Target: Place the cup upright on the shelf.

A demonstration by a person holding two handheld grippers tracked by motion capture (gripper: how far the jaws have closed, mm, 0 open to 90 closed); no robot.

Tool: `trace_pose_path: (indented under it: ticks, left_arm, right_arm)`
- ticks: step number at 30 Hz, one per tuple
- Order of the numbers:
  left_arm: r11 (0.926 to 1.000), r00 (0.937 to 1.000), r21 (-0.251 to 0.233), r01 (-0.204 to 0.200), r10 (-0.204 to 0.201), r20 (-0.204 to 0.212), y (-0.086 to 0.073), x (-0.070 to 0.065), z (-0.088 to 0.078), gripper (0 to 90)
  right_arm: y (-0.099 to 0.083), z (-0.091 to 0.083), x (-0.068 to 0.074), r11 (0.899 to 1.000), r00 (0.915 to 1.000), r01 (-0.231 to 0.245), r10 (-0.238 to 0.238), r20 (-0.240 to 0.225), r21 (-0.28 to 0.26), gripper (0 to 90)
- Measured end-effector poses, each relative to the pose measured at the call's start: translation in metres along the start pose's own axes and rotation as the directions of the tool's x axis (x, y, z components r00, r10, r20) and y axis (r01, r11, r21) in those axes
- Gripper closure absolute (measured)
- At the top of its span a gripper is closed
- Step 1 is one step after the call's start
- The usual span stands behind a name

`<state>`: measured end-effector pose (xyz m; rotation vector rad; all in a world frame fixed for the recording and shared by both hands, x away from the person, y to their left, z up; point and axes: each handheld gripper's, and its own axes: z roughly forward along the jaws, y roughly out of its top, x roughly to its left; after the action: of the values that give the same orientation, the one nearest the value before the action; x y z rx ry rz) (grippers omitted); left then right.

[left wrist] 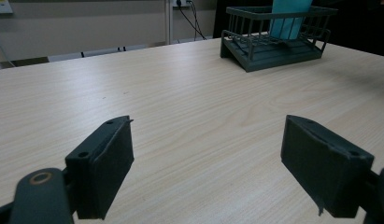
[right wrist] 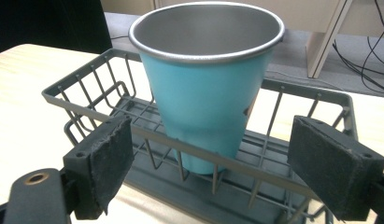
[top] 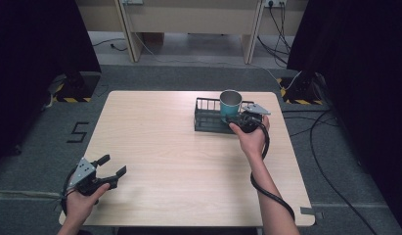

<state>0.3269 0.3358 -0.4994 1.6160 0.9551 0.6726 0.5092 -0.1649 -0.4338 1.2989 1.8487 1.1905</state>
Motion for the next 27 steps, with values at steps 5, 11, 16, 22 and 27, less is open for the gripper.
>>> trace_pose_path:
  ticks: [5,11,16,22,27]
  left_arm:
    - [1.0000,1.0000,0.001,0.001,-0.001,-0.001,0.000,0.000,0.000,16.2]
    - [1.0000,1.0000,0.000,0.000,0.000,-0.001,0.000,0.000,0.000,16.3]
    - [1.0000,1.0000,0.003,-0.003,0.003,-0.002,0.000,0.000,0.000,16.2]
    - [1.0000,1.0000,0.001,-0.001,0.001,-0.003,0.000,0.000,0.000,16.2]
    - [1.0000,1.0000,0.001,-0.002,0.002,-0.003,0.000,0.000,0.000,16.2]
  right_arm:
    - [-0.005,-0.008,-0.001,1.000,1.0000,0.005,-0.005,0.000,-0.002,15.4]
    - [-0.010,-0.018,-0.003,1.000,0.9999,0.010,-0.010,0.005,-0.010,15.3]
    - [-0.018,-0.026,-0.001,1.000,1.0000,0.006,-0.006,0.005,-0.007,15.1]
    - [-0.024,-0.035,-0.001,1.000,1.0000,0.004,-0.004,0.005,-0.016,15.1]
    - [-0.027,-0.041,-0.001,1.000,1.0000,-0.001,0.001,0.003,-0.017,15.1]
